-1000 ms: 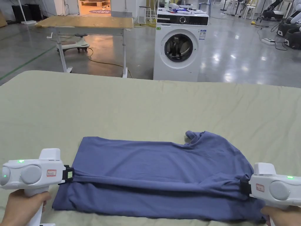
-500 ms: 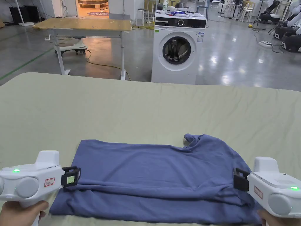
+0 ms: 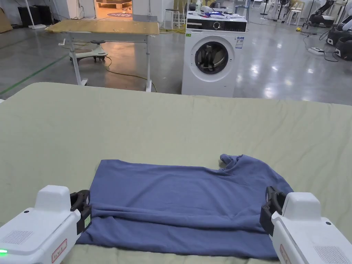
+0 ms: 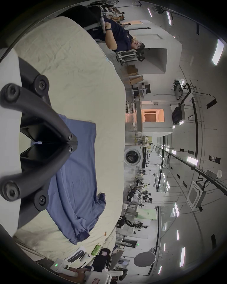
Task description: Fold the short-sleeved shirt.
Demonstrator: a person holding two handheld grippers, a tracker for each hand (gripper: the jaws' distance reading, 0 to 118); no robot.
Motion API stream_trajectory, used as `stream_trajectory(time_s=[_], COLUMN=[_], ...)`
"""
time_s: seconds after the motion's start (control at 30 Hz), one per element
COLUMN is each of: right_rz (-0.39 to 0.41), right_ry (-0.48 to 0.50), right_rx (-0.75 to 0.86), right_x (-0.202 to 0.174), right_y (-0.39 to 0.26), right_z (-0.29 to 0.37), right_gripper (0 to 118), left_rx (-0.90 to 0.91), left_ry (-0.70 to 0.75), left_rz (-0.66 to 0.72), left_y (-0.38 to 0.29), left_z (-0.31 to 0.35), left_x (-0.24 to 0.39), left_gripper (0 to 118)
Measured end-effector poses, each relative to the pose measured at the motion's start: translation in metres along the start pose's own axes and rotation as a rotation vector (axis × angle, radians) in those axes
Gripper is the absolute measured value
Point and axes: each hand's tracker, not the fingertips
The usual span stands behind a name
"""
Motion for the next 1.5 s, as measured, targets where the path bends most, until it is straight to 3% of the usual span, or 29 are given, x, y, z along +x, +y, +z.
stream_trajectory(time_s=[0.13,0.4,0.47,0.53,0.57,0.73,0.8,0.87,0.9,0.97,1.0,1.13,1.3,1.37,1.4,1.43,1.47,1.5], right_rz=[-0.004,-0.003,-0.007,-0.01,-0.013,-0.014,-0.014,-0.017,-0.02,-0.024,-0.024,-0.046,-0.113,-0.081,-0.068,-0.062,-0.079,-0.103], right_ry=[-0.005,-0.029,-0.039,-0.051,-0.056,-0.08,-0.09,-0.097,-0.1,-0.105,-0.11,-0.122,-0.08,-0.083,-0.087,-0.081,-0.049,-0.023], right_rx=[0.0,-0.043,-0.054,-0.065,-0.07,-0.095,-0.109,-0.117,-0.122,-0.134,-0.142,-0.193,-0.407,-0.493,-0.529,-0.556,-0.592,-0.609], right_x=[-0.002,0.013,0.019,0.022,0.026,0.037,0.041,0.046,0.05,0.057,0.062,0.09,0.133,0.144,0.148,0.149,0.152,0.152], right_y=[-0.002,-0.014,-0.018,-0.021,-0.024,-0.032,-0.033,-0.036,-0.037,-0.037,-0.036,-0.032,-0.042,-0.054,-0.061,-0.065,-0.071,-0.075], right_z=[0.009,0.014,0.015,0.016,0.017,0.018,0.018,0.017,0.015,0.012,0.01,-0.003,-0.037,-0.052,-0.059,-0.064,-0.069,-0.072], right_gripper=[0,0,0,0,0,0,0,0,0,0,0,0,0,10,22,44,54,57], left_rx=[-0.108,-0.452,-0.533,-0.585,-0.628,-0.727,-0.704,-0.705,-0.698,-0.68,-0.668,-0.644,-0.583,-0.572,-0.568,-0.564,-0.56,-0.556], left_ry=[0.039,-0.025,-0.02,-0.007,0.004,0.037,0.071,0.075,0.062,0.02,0.013,-0.021,-0.027,-0.036,-0.039,-0.04,-0.042,-0.044], left_rz=[0.049,0.113,0.128,0.119,0.12,0.068,0.035,-0.006,-0.018,-0.057,-0.082,-0.026,0.017,0.02,0.019,0.02,0.023,0.028], left_y=[-0.007,-0.01,-0.012,-0.014,-0.018,-0.037,-0.034,-0.035,-0.035,-0.033,-0.033,-0.032,-0.028,-0.025,-0.024,-0.024,-0.024,-0.024], left_z=[-0.01,-0.077,-0.096,-0.107,-0.115,-0.131,-0.123,-0.122,-0.122,-0.117,-0.114,-0.103,-0.084,-0.078,-0.075,-0.074,-0.072,-0.071], left_x=[-0.024,-0.065,-0.07,-0.067,-0.068,-0.05,-0.04,-0.033,-0.033,-0.028,-0.025,-0.036,-0.049,-0.05,-0.05,-0.051,-0.052,-0.053], left_gripper=[0,0,15,47,57,61,60,47,38,5,1,0,0,0,0,0,0,0])
